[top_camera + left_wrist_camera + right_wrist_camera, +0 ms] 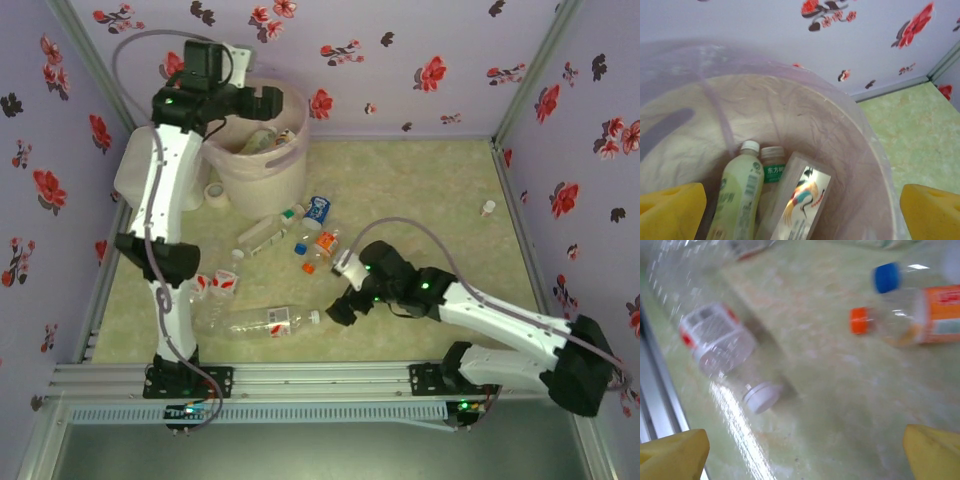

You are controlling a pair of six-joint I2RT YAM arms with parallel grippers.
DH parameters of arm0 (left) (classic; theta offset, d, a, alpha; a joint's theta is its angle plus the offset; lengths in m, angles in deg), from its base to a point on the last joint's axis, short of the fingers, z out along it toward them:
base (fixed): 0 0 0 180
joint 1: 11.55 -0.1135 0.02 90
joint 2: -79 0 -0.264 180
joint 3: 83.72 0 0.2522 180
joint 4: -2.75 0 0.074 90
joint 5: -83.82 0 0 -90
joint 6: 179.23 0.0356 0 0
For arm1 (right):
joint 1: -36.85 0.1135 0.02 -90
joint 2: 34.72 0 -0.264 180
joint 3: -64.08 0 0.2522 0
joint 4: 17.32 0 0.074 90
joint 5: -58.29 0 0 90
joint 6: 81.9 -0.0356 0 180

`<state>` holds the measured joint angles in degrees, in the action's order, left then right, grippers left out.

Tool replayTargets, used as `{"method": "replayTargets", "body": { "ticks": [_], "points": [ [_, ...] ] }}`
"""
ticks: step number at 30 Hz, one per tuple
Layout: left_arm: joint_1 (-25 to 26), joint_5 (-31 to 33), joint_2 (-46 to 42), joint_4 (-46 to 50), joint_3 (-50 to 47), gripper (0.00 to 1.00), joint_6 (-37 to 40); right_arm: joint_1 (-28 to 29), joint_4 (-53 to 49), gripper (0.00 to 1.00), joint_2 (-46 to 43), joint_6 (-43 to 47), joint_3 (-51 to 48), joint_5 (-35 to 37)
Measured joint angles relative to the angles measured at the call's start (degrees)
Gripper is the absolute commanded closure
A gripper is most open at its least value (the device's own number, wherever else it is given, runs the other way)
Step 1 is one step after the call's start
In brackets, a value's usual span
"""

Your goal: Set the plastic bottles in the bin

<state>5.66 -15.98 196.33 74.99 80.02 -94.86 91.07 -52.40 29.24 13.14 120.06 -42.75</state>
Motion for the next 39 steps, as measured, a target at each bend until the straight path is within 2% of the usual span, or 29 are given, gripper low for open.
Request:
{"method": "replayTargets", "body": {
  "ticks": [3, 7, 11, 17, 23, 27, 34, 37, 39],
  "points": [
    [-0.7, 2.2, -9.3, 1.4, -8.6, 0.00, -1.5, 2.8, -2.1, 0.01, 7.6, 6.6, 4.2, -0.8],
    [-1.3, 3.9, -24.1, 0.9, -26.4, 0.00, -3.0, 6.4, -3.9, 0.01, 16.8, 13.7, 10.1, -0.8],
    [-1.6, 4.3, -36.2, -0.3, -41.7, 0.00, -4.9, 7.7, -3.9, 0.00, 23.0, 18.3, 12.9, -0.9],
    [-2.0, 4.5, -47.6, -1.5, -59.7, 0.00, -7.9, 7.7, -3.0, 0.00, 31.0, 21.6, 15.8, -1.9],
    [-3.3, 5.8, -53.6, -2.6, -74.3, 0.00, -10.6, 7.7, -0.8, 0.01, 35.7, 22.7, 16.7, -4.7],
    [-3.9, 6.2, -56.0, -3.9, -78.9, 0.00, -12.1, 7.7, 1.0, 0.04, 38.1, 22.6, 16.7, -5.5],
    [-4.6, 6.4, -56.6, -7.5, -78.8, 0.00, -13.7, 7.7, 3.6, 0.18, 39.0, 22.7, 16.3, -6.1],
    [-4.6, 6.4, -56.6, -8.7, -78.6, 0.00, -14.7, 7.5, 4.8, 0.28, 39.1, 22.2, 15.8, -6.1],
    [-4.6, 6.4, -56.6, -9.7, -78.6, 0.00, -15.5, 7.1, 5.6, 0.30, 39.1, 21.8, 15.5, -6.1]
  ]
}}
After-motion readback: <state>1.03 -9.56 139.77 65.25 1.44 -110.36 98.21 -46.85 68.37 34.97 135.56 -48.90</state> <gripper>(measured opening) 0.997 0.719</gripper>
